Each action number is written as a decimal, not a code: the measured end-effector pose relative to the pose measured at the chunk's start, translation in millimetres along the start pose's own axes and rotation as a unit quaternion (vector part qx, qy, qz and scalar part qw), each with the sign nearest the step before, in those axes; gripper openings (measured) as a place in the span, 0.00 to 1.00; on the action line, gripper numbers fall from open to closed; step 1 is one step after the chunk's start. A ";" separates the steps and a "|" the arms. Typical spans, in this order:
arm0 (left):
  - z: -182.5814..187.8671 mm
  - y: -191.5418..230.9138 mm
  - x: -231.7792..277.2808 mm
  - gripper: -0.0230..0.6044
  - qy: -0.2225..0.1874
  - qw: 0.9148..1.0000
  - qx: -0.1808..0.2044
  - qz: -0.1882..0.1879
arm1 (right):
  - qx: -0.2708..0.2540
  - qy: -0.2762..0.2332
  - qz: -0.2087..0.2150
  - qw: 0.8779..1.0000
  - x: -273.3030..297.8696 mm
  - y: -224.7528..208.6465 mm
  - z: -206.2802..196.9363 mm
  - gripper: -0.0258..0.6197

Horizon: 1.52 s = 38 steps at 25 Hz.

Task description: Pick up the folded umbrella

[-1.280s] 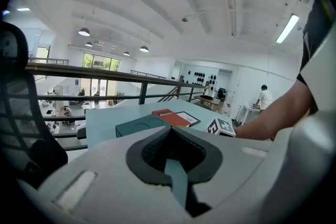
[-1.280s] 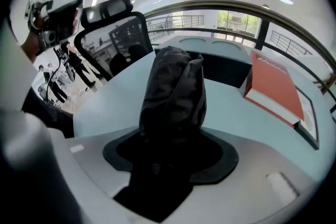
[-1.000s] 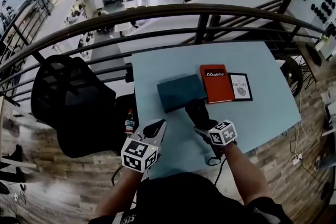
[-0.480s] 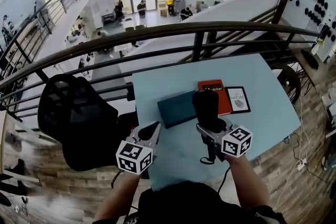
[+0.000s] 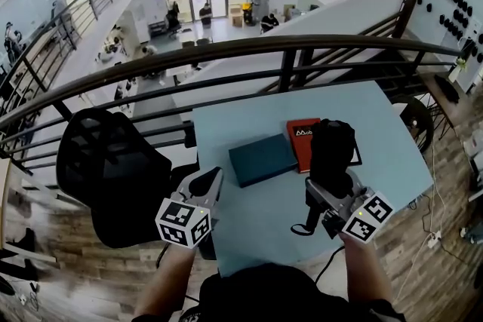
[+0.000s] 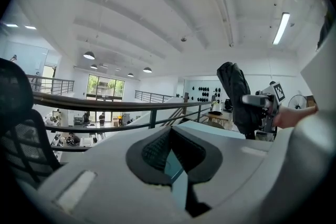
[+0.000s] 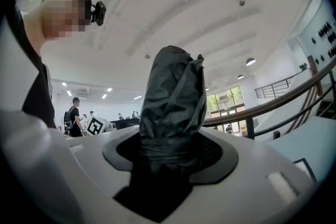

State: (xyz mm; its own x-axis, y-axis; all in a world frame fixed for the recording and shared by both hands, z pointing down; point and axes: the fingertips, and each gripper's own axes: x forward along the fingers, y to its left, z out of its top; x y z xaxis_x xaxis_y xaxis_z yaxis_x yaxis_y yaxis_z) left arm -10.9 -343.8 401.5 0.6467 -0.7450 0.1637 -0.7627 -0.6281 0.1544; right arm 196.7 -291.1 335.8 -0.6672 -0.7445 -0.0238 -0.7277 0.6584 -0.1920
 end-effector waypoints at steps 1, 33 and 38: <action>2.0 1.3 -1.3 0.05 -0.002 1.000 0.000 0.002 | -0.003 -0.015 -0.001 1.000 -5.1 0.2 9.8 0.43; 16.6 -5.7 -9.0 0.05 -0.020 1.000 -0.005 0.010 | -0.059 -0.030 -0.001 0.998 -13.6 10.9 6.1 0.43; 14.7 -8.4 -7.0 0.05 -0.017 1.000 -0.006 0.007 | -0.056 -0.032 0.000 0.998 -15.7 9.5 8.9 0.43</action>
State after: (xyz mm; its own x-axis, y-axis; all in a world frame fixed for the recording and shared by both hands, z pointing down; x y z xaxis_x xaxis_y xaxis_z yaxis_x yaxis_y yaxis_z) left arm -9.2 -336.6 384.8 0.6349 -0.7610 0.1332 -0.7713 -0.6147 0.1650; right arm 201.6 -274.1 325.6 -0.6576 -0.7483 -0.0878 -0.7438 0.6633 -0.0821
